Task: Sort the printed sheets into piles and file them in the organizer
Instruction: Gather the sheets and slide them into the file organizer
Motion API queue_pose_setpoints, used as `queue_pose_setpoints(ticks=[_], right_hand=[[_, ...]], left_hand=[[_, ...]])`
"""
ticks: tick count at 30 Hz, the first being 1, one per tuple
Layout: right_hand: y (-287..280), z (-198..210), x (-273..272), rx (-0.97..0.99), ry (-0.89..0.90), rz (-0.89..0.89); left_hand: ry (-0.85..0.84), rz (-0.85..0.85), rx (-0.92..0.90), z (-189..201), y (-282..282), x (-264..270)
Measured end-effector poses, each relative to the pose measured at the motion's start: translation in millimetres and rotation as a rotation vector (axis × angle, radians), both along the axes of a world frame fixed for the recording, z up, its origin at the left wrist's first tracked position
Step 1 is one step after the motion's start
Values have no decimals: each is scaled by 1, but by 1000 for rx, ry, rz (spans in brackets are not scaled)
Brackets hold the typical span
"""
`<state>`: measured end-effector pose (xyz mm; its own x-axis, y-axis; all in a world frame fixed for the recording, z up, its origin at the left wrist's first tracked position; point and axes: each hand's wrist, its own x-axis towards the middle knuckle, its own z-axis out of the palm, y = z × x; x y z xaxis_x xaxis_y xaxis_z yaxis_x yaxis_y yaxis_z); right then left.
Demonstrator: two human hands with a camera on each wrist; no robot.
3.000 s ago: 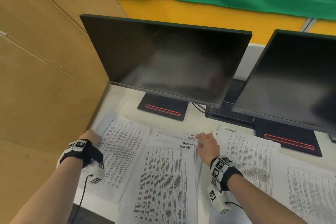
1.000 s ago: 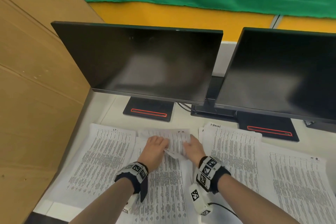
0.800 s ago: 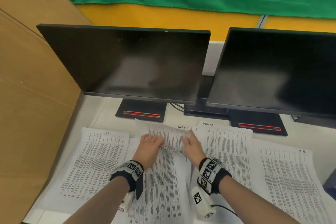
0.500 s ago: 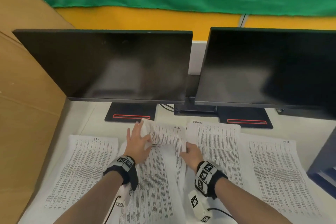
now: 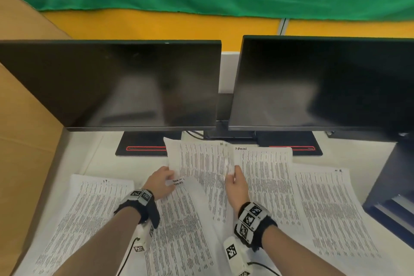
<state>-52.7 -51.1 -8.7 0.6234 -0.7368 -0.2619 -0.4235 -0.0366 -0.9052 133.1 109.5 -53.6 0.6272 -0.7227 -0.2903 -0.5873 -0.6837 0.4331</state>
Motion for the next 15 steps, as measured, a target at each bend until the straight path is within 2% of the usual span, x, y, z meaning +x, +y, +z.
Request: queue_pose_setpoints(ticks=[5, 7, 9, 11, 15], right_hand=[[-36, 44, 4, 42, -246, -310], [-66, 54, -5, 29, -223, -435], [-102, 56, -26, 20, -111, -508], [-140, 54, -58, -8, 135, -538], [-207, 26, -131, -123, 683, -387]], left_hand=[[-18, -15, -17, -3, 2, 3], [-22, -51, 4, -3, 1, 4], [-23, -74, 30, -3, 1, 6], [-31, -90, 68, -3, 0, 8], [-50, -123, 99, -3, -2, 10]])
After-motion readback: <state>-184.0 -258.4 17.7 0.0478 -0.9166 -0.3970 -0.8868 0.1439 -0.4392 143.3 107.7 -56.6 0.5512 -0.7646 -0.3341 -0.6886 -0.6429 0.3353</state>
